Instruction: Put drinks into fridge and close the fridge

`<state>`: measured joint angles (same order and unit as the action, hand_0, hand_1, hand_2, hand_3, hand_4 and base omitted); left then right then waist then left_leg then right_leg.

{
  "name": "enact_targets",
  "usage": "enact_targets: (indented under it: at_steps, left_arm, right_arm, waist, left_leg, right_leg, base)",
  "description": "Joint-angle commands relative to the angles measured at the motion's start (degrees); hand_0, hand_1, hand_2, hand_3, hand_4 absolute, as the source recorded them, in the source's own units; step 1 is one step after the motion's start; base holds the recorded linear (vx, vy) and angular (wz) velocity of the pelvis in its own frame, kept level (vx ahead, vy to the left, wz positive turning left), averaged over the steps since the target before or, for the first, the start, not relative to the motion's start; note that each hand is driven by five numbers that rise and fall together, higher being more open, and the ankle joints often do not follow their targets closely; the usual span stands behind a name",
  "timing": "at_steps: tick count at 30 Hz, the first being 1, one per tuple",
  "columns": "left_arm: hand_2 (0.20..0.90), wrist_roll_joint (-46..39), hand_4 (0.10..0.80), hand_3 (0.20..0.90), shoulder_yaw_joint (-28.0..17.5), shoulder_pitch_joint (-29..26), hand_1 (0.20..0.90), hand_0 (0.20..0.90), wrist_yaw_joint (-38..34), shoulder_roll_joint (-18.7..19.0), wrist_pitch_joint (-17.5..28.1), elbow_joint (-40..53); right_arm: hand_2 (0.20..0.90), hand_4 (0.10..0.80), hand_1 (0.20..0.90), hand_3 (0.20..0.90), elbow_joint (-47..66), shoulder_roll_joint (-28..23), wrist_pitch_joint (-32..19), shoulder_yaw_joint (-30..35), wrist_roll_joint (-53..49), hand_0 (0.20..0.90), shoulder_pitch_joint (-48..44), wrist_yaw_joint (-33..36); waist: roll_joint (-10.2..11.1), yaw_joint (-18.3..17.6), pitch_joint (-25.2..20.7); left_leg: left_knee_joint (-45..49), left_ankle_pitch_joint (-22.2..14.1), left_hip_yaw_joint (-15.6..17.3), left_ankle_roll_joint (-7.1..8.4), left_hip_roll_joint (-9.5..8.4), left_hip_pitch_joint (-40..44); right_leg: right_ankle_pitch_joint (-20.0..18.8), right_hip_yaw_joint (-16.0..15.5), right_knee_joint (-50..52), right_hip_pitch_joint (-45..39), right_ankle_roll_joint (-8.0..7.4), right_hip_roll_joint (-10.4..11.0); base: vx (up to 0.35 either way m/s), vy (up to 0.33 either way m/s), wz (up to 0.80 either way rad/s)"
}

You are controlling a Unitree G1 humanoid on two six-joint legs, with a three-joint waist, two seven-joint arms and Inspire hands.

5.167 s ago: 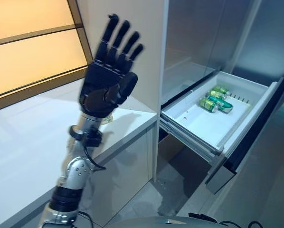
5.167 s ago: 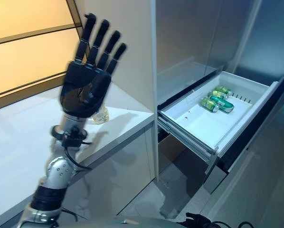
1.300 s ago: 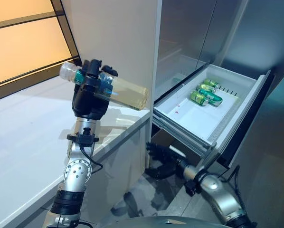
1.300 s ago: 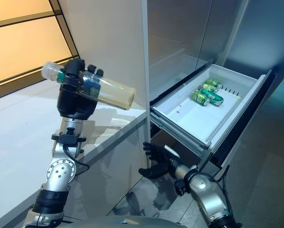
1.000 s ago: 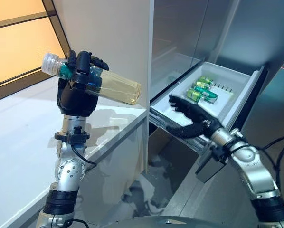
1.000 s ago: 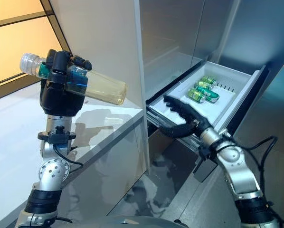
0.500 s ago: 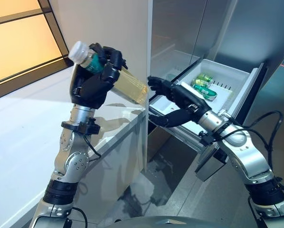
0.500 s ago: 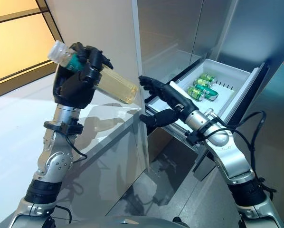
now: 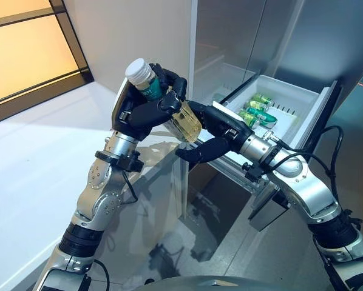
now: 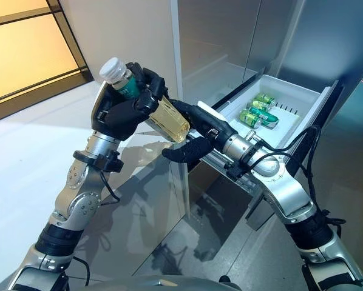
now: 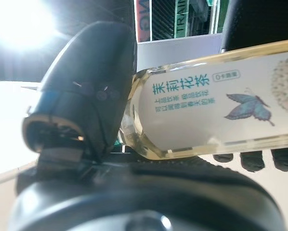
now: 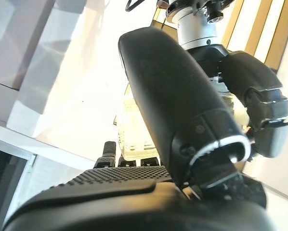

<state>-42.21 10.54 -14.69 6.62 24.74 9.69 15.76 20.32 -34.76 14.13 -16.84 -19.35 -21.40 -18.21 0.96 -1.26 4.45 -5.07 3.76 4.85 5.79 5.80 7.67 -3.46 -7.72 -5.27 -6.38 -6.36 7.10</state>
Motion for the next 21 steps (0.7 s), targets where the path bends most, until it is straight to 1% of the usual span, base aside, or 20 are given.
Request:
enact_targets:
  at_steps: [1, 6, 8, 16, 17, 18, 19, 21]
  left_arm:
    - [0.300, 1.3, 0.100, 0.200, 1.4, -14.0, 0.300, 0.300, 1.0, 0.6, 4.3, 4.4]
    - [0.300, 4.4, 0.100, 0.200, 3.0, -14.2, 0.300, 0.300, -0.7, 0.4, 3.9, 3.8]
    - [0.300, 5.5, 0.100, 0.200, 3.4, -14.3, 0.300, 0.300, -1.3, 0.9, 4.8, 2.6]
    - [0.300, 7.4, 0.100, 0.200, 4.5, -14.4, 0.300, 0.300, -1.5, 1.6, 5.6, 1.0]
    - [0.300, 7.6, 0.100, 0.200, 4.5, -14.5, 0.300, 0.300, -1.4, 1.6, 6.0, 0.8]
    - [0.300, 7.3, 0.100, 0.200, 4.7, -14.6, 0.300, 0.300, -1.4, 1.7, 6.2, 0.7]
    - [0.300, 7.0, 0.100, 0.200, 4.8, -14.7, 0.300, 0.300, -1.3, 1.8, 6.8, 0.6]
    - [0.300, 6.8, 0.100, 0.200, 4.6, -14.6, 0.300, 0.300, -1.0, 1.6, 7.6, 0.7]
  right_arm:
    - [0.900, 0.800, 0.900, 0.900, 3.7, 3.6, -4.9, -0.2, -3.5, 0.900, -9.4, 1.2]
    - [0.900, 0.800, 0.900, 0.900, 2.9, 4.2, -2.4, -1.5, -7.8, 0.900, -10.4, 1.8]
    - [0.900, 0.800, 0.900, 0.900, 2.4, 4.2, -1.6, -2.1, -9.3, 0.900, -10.7, 2.1]
    - [0.900, 0.800, 0.900, 0.900, 1.1, 4.9, 0.0, -2.3, -12.0, 0.900, -10.9, 3.0]
    - [0.533, 0.372, 0.533, 0.472, 0.7, 5.0, 0.6, -2.4, -12.9, 0.533, -11.1, 3.0]
    - [0.533, 0.372, 0.533, 0.472, 0.3, 5.1, 1.0, -2.6, -13.6, 0.533, -11.3, 3.4]
    - [0.300, 0.100, 0.300, 0.200, 0.1, 5.3, 1.4, -2.7, -13.5, 0.300, -11.2, 3.7]
    - [0.300, 0.100, 0.300, 0.200, -0.4, 5.3, 1.7, -2.6, -14.0, 0.300, -11.2, 4.1]
  waist:
    - [1.5, 0.0, -4.9]
    - [1.6, 0.0, -4.7]
    - [1.7, 0.1, -4.7]
    - [1.7, 0.2, -4.7]
    - [1.7, 0.2, -4.7]
    - [1.7, 0.2, -4.7]
    - [1.7, 0.2, -4.8]
    - [1.7, 0.3, -4.8]
  left_leg:
    - [0.1, -4.0, 0.2, -5.08, -5.32, -0.1]
    - [0.1, -3.9, 0.3, -5.06, -5.23, -0.1]
    - [0.1, -3.8, 0.4, -5.04, -5.18, -0.1]
    - [0.1, -3.7, 0.4, -4.97, -5.03, -0.1]
    - [0.1, -3.7, 0.4, -4.99, -5.00, -0.1]
    - [0.1, -3.7, 0.4, -5.00, -4.98, -0.1]
    - [0.1, -3.6, 0.4, -4.96, -4.96, -0.1]
    - [0.1, -3.6, 0.4, -4.93, -4.89, -0.2]
  right_leg:
    - [0.5, 2.7, 0.3, -0.8, 2.58, -3.5]
    - [0.4, 2.8, 0.3, -0.8, 2.59, -3.6]
    - [0.4, 2.7, 0.3, -0.7, 2.60, -3.6]
    - [0.3, 2.2, 0.3, -0.7, 2.65, -3.6]
    - [0.3, 2.2, 0.3, -0.7, 2.66, -3.7]
    - [0.3, 2.2, 0.3, -0.8, 2.68, -3.7]
    - [0.3, 2.2, 0.3, -0.7, 2.68, -3.7]
    - [0.4, 2.2, 0.3, -0.8, 2.71, -3.8]
  base:
    - [0.000, 0.000, 0.00]
    - [0.000, 0.000, 0.00]
    - [0.000, 0.000, 0.00]
    - [0.000, 0.000, 0.00]
    - [0.000, 0.000, 0.00]
    - [0.000, 0.000, 0.00]
    - [0.000, 0.000, 0.00]
    - [0.000, 0.000, 0.00]
